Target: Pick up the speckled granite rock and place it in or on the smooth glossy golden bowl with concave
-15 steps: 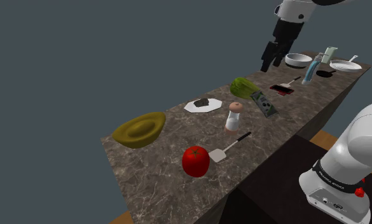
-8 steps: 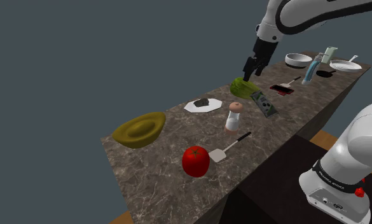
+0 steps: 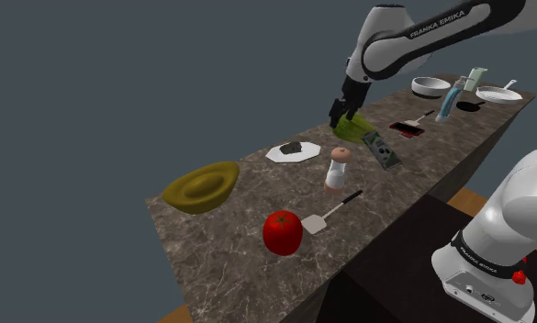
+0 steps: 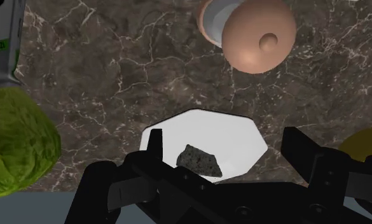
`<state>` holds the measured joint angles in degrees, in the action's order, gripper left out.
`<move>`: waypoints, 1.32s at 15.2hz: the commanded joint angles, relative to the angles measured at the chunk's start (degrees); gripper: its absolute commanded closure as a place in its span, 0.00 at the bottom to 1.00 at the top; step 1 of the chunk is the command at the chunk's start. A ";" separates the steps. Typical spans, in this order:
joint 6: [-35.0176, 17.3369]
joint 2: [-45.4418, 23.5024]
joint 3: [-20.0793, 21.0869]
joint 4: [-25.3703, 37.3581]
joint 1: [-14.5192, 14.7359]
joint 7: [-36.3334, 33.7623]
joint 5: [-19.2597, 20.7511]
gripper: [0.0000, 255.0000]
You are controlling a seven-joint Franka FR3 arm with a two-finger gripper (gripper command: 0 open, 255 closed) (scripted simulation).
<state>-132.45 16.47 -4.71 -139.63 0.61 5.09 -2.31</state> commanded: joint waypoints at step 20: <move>-22.29 -38.67 0.79 20.91 -1.10 8.98 -8.46 0.00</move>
<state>-154.14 -21.19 -4.08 -119.18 -0.42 13.93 -10.56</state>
